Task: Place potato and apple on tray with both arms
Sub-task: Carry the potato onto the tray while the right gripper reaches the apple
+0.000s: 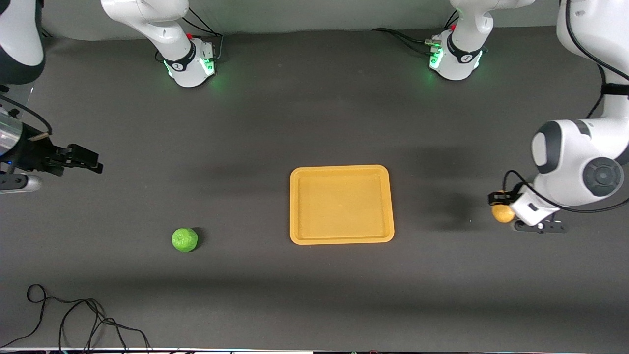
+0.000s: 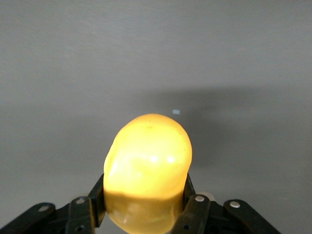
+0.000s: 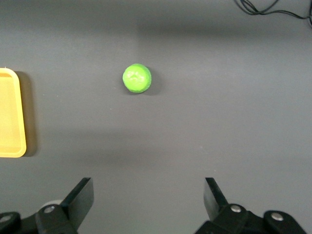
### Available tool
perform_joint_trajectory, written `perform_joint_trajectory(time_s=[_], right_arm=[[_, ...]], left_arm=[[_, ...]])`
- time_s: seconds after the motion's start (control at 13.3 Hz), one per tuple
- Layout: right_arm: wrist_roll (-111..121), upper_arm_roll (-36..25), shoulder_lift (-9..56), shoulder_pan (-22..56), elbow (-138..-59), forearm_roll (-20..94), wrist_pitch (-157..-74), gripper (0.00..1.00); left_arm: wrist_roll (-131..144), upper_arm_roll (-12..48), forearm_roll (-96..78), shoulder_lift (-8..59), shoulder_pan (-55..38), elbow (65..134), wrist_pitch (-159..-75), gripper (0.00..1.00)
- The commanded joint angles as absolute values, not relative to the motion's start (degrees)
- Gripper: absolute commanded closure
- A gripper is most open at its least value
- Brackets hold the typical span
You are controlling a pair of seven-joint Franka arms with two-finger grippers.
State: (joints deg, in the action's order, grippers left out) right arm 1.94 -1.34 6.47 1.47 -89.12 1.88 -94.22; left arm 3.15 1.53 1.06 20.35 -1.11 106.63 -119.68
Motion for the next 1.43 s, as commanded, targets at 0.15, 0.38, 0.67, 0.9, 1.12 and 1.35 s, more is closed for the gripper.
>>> perform_joint_trajectory(time_s=[0.15, 0.38, 0.67, 0.9, 1.12, 1.35], right_arm=[[1.2, -1.2, 12.1, 5.9, -84.2, 1.9, -96.1, 0.0], [1.3, -1.3, 14.1, 6.6, -84.4, 1.8, -98.2, 0.0], [1.1, -1.3, 17.7, 6.9, -89.2, 1.9, -108.0, 0.0], [-0.8, -1.4, 22.4, 6.8, -91.0, 1.8, -115.2, 0.0], [-0.9, -1.4, 26.1, 6.7, -96.4, 1.9, -126.2, 0.0], [-1.0, -1.4, 29.3, 6.8, -99.4, 2.0, -134.2, 0.0]], left_arm=[[30.8, 8.5, 1.0, 23.2, -10.1, 100.2, -116.6, 0.95], [43.6, 11.8, 1.0, 27.9, -15.6, 95.7, -117.3, 0.95], [49.6, 11.9, 1.9, 36.4, -20.4, 91.7, -119.7, 0.95], [49.6, 11.9, 5.0, 39.7, -20.6, 91.8, -120.9, 0.94], [49.6, 11.9, 5.0, 39.8, -20.6, 91.7, -120.9, 0.65], [49.7, 11.9, 5.0, 39.5, -21.0, 91.4, -120.9, 0.23]])
